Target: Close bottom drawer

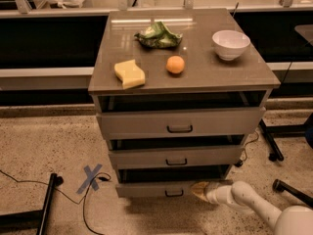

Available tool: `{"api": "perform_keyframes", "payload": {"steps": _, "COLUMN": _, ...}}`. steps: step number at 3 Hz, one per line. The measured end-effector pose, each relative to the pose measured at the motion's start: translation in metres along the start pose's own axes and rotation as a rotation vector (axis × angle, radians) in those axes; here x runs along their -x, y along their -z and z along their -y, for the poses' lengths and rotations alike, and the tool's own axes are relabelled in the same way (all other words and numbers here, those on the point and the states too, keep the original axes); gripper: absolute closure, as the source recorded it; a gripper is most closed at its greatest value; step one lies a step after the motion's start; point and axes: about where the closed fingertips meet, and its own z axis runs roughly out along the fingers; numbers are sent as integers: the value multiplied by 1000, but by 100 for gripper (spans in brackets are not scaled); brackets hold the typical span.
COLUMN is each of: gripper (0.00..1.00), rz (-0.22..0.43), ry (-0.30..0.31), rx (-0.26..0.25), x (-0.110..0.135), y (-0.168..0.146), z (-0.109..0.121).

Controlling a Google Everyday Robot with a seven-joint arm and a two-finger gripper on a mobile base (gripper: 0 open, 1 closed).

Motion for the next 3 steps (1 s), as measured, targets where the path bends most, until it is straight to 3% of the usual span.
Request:
{"api": "perform_keyframes", "payload": {"steps": 1, "gripper": 100, "rz": 32, "ry": -15, "rx": -78, "x": 12, "y": -9, "z": 39}}
{"api": "perform_keyframes", "payload": {"steps": 2, "gripper": 100, "rz": 55, "ry": -36, "rx": -122, "x": 20, "y": -14, "z": 57}}
{"api": "perform_keyframes", "payload": {"steps": 3, "gripper": 100, "rz": 82, "ry": -39, "rx": -94, "x": 29, "y": -6, "z": 34}}
